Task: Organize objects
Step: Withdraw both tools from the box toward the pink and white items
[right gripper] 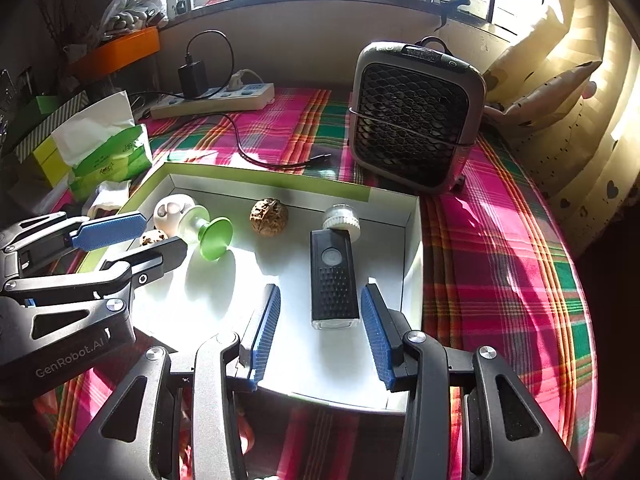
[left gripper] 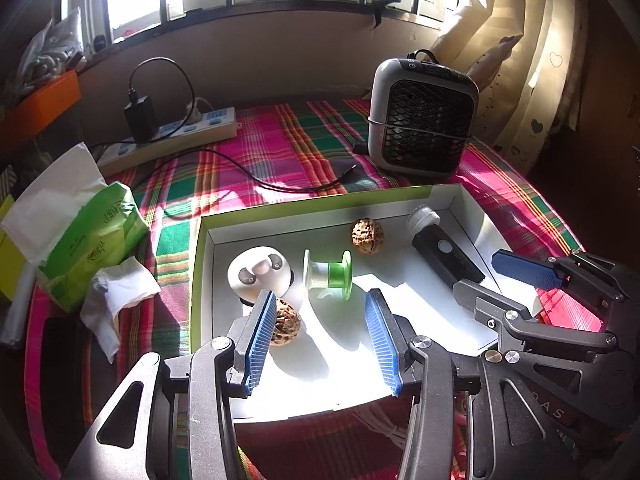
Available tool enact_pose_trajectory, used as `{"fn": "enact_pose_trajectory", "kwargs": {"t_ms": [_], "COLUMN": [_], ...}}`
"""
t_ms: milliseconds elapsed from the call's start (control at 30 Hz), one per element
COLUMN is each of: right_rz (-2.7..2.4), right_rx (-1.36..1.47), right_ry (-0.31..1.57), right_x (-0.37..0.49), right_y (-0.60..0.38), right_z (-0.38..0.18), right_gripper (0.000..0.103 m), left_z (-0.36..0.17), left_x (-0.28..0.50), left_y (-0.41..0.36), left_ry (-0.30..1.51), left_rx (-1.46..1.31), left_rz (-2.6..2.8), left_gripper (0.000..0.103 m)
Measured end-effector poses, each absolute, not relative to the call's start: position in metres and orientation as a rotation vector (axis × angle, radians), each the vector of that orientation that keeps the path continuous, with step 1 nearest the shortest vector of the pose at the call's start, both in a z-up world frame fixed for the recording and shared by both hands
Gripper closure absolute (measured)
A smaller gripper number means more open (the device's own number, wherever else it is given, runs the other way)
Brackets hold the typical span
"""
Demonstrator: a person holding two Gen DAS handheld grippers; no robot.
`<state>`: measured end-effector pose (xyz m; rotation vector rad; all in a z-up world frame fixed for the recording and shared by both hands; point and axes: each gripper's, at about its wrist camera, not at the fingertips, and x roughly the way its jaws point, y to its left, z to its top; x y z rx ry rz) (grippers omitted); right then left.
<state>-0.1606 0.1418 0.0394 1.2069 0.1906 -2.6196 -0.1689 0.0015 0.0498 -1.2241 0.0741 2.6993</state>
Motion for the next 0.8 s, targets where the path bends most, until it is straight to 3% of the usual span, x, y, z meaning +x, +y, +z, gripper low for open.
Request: {"fn": "enact_pose_trajectory", "kwargs": {"t_ms": [800], "right_rz": [-2.658], "right_rx": [1.199], "right_ry": [0.074], "right_x": [-0.070], "right_y": [0.170], "right_z": [0.041], "right_gripper": [0.060], "left_z": [0.049], "left_x": [-0.090], "left_y": [-0.023], "left_ry": [-0.009], "left_rx": [-1.199], "left_rz": [2.641], "left_gripper": [0.058]}}
